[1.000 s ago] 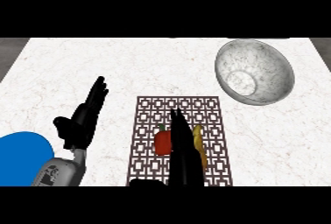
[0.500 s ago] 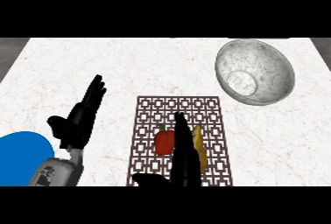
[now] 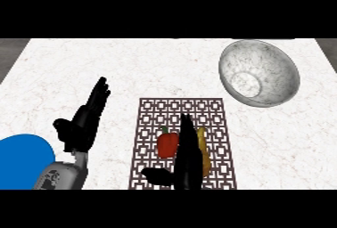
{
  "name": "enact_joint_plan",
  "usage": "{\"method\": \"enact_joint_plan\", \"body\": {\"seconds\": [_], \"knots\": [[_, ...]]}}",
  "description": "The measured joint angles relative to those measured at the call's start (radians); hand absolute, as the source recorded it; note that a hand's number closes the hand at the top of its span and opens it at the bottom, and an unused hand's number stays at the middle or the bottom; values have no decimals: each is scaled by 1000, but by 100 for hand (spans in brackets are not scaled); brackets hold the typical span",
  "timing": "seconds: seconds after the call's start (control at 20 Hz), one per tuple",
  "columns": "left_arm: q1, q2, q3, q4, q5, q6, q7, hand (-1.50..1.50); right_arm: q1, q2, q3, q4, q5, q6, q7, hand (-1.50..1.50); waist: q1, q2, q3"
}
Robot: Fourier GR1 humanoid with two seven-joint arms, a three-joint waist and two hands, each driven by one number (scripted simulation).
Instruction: Pick the bell pepper from the placemat and place it in the bowl
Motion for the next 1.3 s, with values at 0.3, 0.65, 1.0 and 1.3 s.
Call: {"method": "enact_joint_plan", "body": {"seconds": [0.3,0.65,1.0,1.3], "knots": [[2,0,17,-24,-9,-24,25,0,-39,3,-15,59,-51,13,-1,-150,2,-4,-1],[5,-30,21,-11,-36,-23,13,0,-99,4,41,139,-141,29,-86,150,4,-7,-2],[2,-43,33,-21,-47,-40,25,0,-189,-2,104,208,-224,26,-136,150,7,-8,-2],[-10,-52,29,-15,-55,-35,27,0,-131,-127,246,-41,-393,200,-379,150,18,3,3]]}}
